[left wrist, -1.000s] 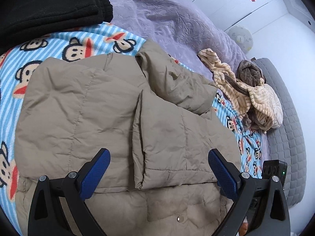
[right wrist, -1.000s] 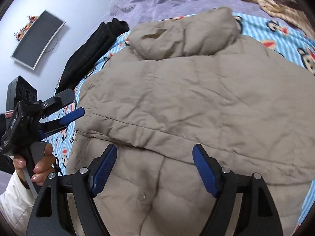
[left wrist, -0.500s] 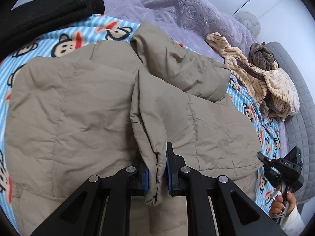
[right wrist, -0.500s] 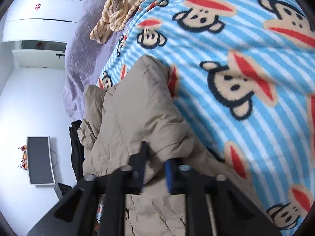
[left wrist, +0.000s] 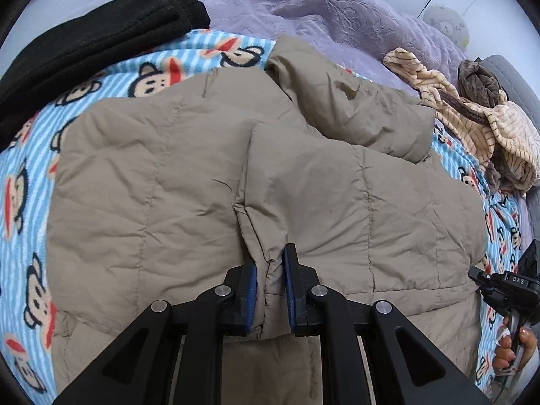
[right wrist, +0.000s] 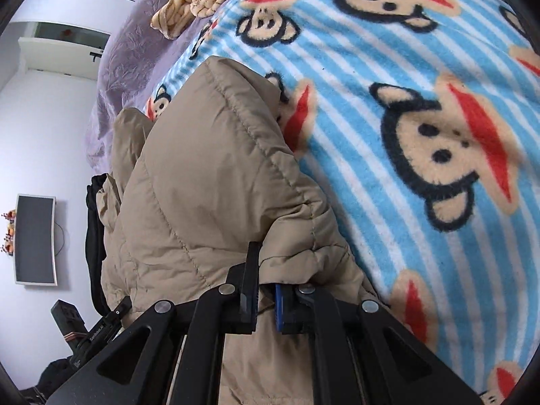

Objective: Fold large clothes

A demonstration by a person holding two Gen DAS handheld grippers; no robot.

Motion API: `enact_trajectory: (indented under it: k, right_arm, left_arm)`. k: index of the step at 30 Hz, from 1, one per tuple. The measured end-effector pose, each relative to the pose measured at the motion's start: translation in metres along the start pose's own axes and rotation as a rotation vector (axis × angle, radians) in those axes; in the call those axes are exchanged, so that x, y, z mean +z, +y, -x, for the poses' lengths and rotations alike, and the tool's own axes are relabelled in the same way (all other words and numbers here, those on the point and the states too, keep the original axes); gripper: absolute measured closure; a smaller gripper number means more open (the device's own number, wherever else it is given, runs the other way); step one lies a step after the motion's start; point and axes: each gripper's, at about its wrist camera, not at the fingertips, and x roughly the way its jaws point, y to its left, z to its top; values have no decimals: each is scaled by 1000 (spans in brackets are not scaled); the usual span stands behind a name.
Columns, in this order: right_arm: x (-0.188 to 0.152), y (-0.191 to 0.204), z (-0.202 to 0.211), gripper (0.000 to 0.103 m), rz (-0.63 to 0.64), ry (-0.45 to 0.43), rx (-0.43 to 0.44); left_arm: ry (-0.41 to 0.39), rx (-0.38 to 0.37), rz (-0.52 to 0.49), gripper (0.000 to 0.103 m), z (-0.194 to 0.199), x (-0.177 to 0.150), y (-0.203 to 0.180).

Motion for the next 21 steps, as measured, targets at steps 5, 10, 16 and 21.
enact_trajectory:
  k: [5, 10, 16, 21]
  right_arm:
    - [-7, 11, 28, 76, 62, 38, -53]
    - [-25, 14, 72, 75, 138, -89, -144]
    - [7, 32, 77, 75, 200, -152, -120]
    - [21, 60, 41, 75, 309, -125, -178]
  left_arm:
    - [-66, 78, 7, 87, 34, 1, 15]
    - [-110, 55, -26, 87, 50, 15, 11]
    - [-99, 28, -99, 87, 19, 24, -28]
    - [-24, 76, -73, 87, -34, 15, -18]
